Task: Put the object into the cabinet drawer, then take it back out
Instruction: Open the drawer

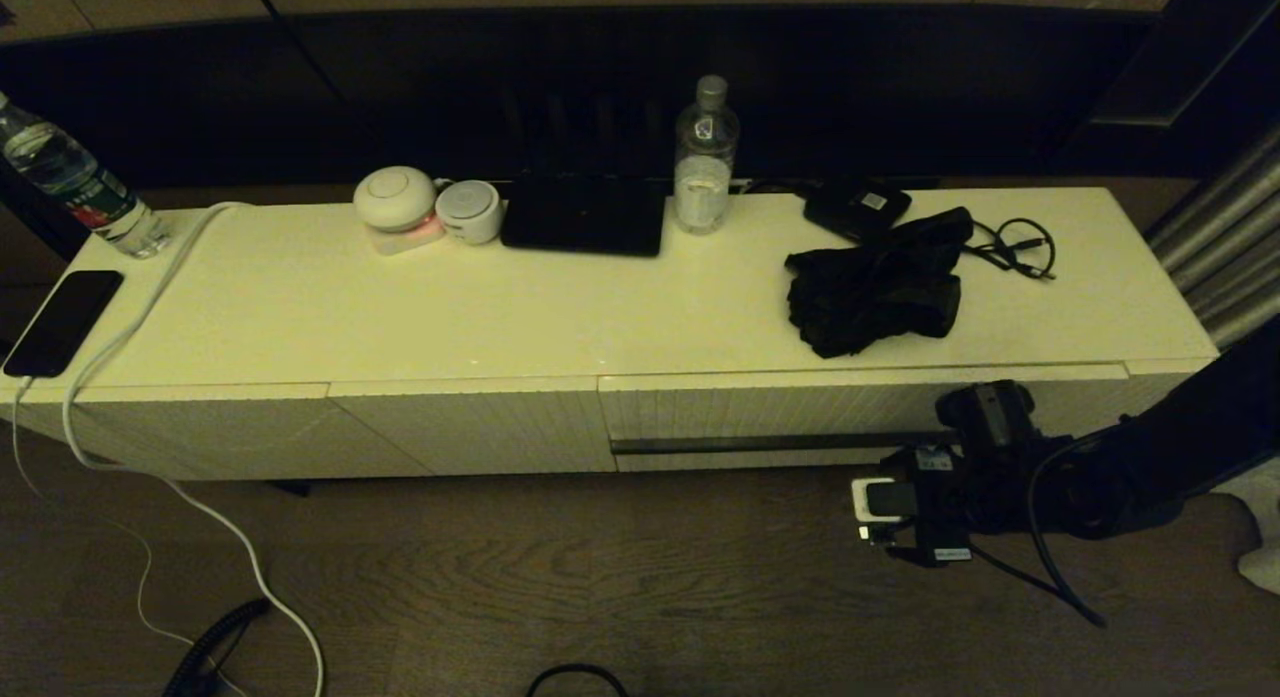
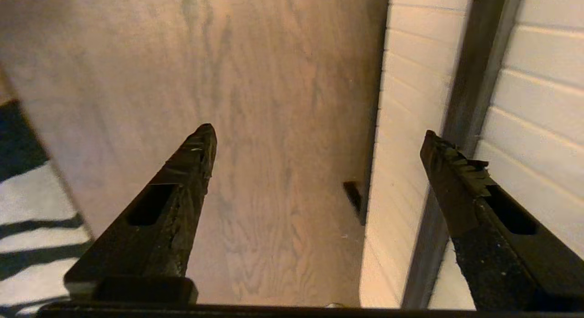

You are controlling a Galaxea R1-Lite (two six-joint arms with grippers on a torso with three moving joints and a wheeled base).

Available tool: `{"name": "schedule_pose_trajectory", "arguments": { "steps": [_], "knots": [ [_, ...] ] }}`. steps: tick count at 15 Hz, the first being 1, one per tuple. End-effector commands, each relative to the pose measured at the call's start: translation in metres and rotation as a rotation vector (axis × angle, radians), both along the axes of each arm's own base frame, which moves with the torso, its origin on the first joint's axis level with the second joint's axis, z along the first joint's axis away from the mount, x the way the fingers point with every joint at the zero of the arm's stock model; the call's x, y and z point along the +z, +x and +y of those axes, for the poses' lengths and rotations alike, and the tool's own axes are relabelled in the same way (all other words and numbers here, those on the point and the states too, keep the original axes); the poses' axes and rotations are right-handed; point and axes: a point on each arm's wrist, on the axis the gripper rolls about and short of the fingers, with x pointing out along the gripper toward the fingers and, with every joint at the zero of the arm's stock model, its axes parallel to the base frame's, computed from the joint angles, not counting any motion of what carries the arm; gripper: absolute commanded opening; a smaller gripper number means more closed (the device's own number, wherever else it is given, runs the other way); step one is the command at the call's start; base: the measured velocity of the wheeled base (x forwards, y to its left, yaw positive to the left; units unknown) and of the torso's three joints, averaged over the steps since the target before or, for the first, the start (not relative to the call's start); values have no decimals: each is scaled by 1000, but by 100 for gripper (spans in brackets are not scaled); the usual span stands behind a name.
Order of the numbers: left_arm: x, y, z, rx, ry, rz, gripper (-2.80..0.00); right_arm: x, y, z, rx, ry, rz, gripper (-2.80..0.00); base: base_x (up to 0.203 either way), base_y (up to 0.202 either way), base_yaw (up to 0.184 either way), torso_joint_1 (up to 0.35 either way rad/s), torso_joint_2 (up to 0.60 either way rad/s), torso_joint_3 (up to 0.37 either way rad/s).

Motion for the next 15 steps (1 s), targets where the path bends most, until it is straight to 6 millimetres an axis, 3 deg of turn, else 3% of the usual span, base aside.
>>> {"name": "schedule_pose_trajectory", "arguments": {
  "steps": [1,9,15],
  "knots": [
    [0,0,0,1,-1,-2,-280,-7,12,2,6,0,-25,0,0,0,0,0,0,0],
    [0,0,0,1,-1,-2,-280,-6,39,6,5,13,-105,0,0,0,0,0,0,0],
    [0,0,0,1,-1,-2,-280,-16,54,8,-3,15,-117,0,0,0,0,0,0,0]
  ]
}}
